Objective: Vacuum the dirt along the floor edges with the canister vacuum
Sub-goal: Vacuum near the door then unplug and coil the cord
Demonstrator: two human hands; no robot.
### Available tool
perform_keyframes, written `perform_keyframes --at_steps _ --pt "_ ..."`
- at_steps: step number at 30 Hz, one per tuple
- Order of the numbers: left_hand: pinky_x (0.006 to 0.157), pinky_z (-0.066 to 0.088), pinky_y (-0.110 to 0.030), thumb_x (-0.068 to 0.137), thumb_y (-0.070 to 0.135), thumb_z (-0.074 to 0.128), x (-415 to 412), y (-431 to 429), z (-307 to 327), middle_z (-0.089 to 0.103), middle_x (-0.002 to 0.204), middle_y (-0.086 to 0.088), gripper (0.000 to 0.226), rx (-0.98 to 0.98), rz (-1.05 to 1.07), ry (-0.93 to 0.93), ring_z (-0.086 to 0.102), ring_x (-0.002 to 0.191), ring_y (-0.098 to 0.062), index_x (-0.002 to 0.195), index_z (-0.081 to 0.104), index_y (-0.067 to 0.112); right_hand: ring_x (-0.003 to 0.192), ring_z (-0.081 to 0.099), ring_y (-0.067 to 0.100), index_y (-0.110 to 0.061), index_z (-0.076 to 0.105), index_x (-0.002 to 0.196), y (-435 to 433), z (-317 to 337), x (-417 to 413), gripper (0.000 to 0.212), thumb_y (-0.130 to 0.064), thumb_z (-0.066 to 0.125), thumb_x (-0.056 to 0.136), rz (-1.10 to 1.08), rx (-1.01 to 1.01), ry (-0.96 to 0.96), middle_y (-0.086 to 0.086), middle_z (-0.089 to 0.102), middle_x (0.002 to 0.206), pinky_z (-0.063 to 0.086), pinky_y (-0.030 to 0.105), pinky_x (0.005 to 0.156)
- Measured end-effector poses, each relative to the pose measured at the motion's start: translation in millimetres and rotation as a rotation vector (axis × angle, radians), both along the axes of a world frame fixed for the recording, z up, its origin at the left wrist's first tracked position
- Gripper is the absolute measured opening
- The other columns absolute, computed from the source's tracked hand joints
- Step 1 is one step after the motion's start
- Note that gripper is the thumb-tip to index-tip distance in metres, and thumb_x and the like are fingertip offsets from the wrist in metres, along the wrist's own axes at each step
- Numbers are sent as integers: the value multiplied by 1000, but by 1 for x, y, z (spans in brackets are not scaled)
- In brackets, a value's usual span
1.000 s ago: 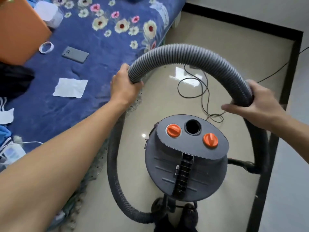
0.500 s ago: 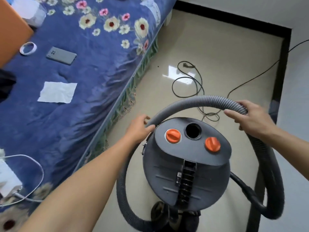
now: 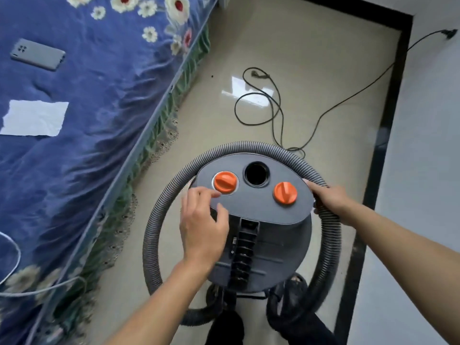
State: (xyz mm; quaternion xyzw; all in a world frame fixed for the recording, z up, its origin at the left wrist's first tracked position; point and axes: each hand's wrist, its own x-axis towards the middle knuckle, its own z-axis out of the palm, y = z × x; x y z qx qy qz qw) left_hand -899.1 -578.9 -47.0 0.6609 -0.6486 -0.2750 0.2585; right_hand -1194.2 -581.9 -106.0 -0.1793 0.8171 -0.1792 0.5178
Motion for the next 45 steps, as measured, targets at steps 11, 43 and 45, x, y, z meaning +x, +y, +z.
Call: perform_keyframes --at_steps 11,43,45 --pt "69 49 -26 84 17 56 -116 170 -44 65 84 8 14 367 -357 -24 60 73 -11 95 66 19 65 66 26 -14 62 85 61 -4 -47 50 -61 75 72 106 84 -306 10 66 71 56 39 75" --pt "53 35 -30 53 26 66 37 351 -57 45 62 11 32 751 -405 160 40 55 -11 77 47 18 72 65 20 -7 58 114 287 32 143 30 -28 63 94 -398 -184 -354 7 65 88 56 35 64" --pt "53 37 -29 51 25 65 80 376 -66 46 60 10 27 815 -410 107 42 54 -10 74 51 20 65 61 20 -5 57 111 292 24 143 27 -25 60 95 -530 -155 -292 6 61 80 53 34 58"
